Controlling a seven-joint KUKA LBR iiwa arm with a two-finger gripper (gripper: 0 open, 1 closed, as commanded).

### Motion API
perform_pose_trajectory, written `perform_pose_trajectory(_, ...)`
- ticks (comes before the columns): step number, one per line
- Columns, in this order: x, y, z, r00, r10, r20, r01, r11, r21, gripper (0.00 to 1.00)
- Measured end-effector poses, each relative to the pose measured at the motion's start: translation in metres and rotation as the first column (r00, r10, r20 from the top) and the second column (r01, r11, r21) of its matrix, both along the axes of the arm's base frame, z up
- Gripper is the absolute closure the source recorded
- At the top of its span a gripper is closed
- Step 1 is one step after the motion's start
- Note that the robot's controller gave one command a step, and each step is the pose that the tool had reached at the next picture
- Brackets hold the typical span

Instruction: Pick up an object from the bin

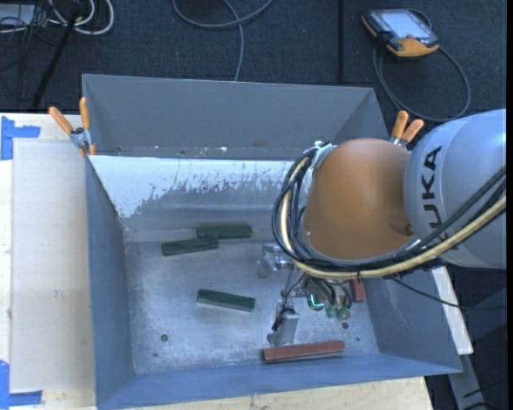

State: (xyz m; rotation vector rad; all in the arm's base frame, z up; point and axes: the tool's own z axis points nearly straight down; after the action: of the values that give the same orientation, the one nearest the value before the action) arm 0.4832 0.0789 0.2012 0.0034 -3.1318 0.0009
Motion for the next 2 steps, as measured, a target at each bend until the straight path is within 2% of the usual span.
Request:
perform_pose_trajectory(1,0.002,0.0,0.004,1.0,-0.002,0.008,0.002,1.0,0.001,0.0)
perform_pose_trajectory(2,0.018,0.015,-0.037,0.999,0.034,0.017,-0.034,0.999,0.001,0.0)
